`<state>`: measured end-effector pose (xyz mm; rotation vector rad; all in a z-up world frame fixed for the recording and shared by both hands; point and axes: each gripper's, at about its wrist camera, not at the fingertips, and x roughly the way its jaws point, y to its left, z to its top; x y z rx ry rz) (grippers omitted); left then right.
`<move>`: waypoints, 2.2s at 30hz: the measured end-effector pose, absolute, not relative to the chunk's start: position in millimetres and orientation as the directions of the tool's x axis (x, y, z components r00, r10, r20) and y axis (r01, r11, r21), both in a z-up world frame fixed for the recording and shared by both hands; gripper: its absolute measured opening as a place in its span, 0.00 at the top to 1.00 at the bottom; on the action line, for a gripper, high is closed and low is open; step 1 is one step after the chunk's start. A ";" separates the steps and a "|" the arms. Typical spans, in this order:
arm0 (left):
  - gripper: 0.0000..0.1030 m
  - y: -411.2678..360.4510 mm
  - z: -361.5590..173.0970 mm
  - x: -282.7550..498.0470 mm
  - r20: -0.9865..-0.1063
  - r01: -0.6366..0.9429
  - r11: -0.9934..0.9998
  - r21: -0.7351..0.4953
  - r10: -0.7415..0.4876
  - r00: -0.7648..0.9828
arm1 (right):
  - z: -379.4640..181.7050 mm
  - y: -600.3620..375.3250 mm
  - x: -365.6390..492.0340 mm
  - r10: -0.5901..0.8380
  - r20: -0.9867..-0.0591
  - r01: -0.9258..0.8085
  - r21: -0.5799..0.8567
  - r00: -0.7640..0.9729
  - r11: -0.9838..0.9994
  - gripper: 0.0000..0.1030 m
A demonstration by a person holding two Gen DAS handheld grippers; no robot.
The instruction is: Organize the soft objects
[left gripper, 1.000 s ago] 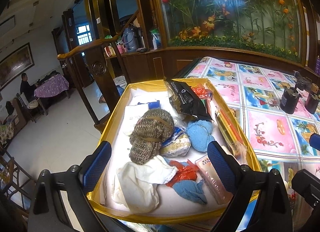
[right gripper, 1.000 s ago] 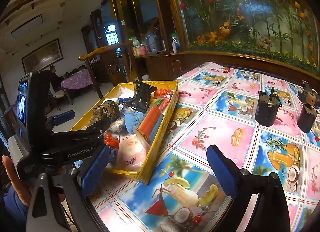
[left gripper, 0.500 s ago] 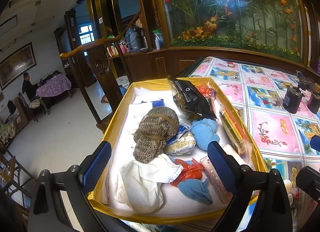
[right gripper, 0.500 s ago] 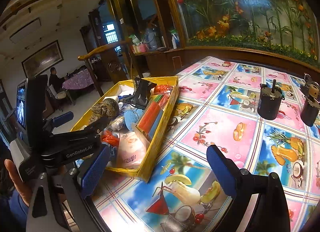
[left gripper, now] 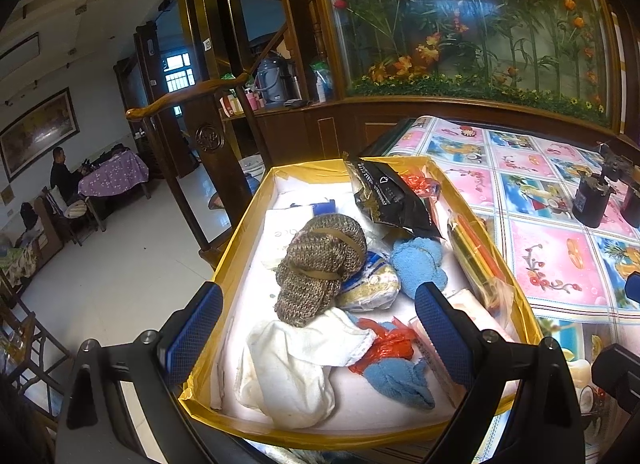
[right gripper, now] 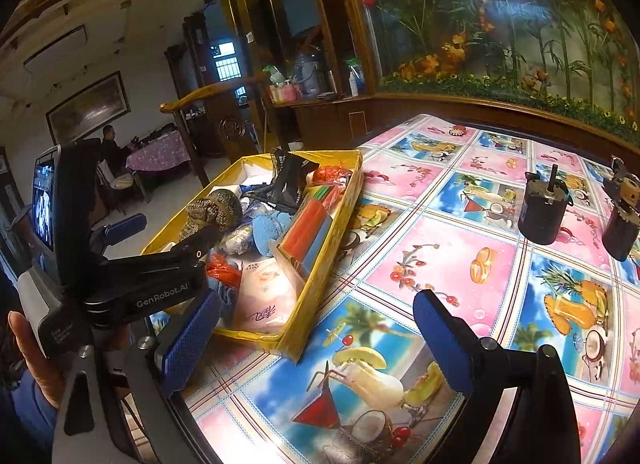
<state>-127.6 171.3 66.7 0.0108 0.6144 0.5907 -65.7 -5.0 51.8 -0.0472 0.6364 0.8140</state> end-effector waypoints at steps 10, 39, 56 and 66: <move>0.06 172.6 65.2 -126.5 -0.536 -0.520 0.834 0.185 0.529 0.658 | 51.9 -2.9 -66.5 0.659 -0.548 -0.694 0.184 0.515 0.696 0.04; 0.06 183.6 63.6 -126.4 -0.529 -0.547 0.820 0.167 0.543 0.653 | 47.6 -4.1 -60.6 0.635 -0.569 -0.680 0.171 0.522 0.713 0.04; 0.06 180.2 66.4 -135.0 -0.508 -0.551 0.820 0.154 0.544 0.668 | 48.3 -7.5 -57.6 0.626 -0.569 -0.669 0.170 0.533 0.724 0.04; 0.06 172.2 67.6 -134.4 -0.520 -0.546 0.824 0.150 0.535 0.666 | 49.7 -13.3 -53.8 0.612 -0.561 -0.637 0.183 0.558 0.749 0.04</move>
